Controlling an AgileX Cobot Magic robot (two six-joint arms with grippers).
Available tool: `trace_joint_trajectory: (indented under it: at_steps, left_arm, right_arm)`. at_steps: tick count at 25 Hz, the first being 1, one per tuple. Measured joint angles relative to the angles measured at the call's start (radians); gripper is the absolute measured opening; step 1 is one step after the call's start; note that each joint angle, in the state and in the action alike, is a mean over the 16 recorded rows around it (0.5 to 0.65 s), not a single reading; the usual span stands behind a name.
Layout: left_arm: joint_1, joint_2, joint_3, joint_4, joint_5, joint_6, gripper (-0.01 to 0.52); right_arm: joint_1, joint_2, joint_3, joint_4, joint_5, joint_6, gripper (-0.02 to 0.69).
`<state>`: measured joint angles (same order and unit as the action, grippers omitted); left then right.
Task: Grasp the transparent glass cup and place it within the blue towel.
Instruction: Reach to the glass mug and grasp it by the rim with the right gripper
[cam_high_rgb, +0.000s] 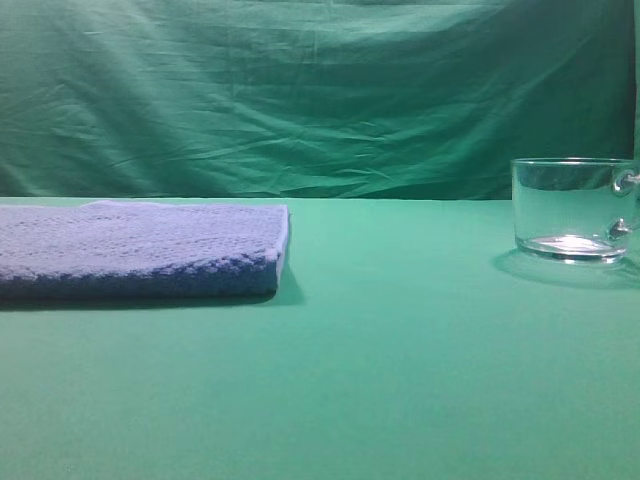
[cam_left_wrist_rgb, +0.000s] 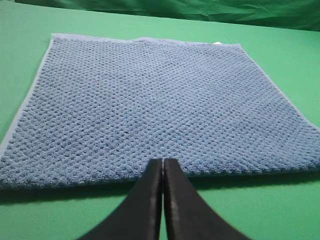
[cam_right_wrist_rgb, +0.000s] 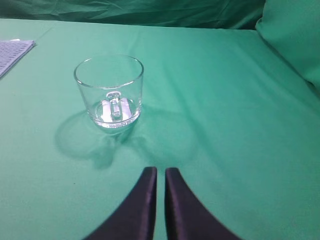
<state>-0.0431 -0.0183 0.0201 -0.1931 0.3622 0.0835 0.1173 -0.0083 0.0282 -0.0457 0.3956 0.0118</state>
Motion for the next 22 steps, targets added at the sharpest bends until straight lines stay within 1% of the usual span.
trace_joint_trajectory:
  at_steps: [22]
  left_arm:
    - [0.000,0.000,0.000,0.000,0.000,0.000,0.000]
  right_arm:
    - [0.000,0.000,0.000,0.001,-0.011,0.001,0.047]
